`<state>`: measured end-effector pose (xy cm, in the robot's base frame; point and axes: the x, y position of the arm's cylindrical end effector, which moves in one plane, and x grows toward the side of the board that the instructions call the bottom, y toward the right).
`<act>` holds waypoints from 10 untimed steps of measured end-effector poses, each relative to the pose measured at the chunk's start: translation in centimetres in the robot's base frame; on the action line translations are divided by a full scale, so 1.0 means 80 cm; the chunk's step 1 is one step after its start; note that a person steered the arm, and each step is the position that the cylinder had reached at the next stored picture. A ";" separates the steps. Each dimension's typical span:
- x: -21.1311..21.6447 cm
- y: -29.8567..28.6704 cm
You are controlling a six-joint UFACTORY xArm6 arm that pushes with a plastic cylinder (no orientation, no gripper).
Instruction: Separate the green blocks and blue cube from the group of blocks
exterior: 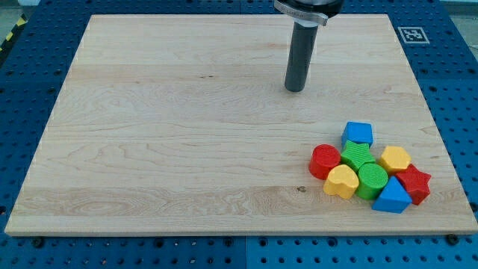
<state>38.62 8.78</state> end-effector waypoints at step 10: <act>0.290 0.029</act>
<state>61.82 11.09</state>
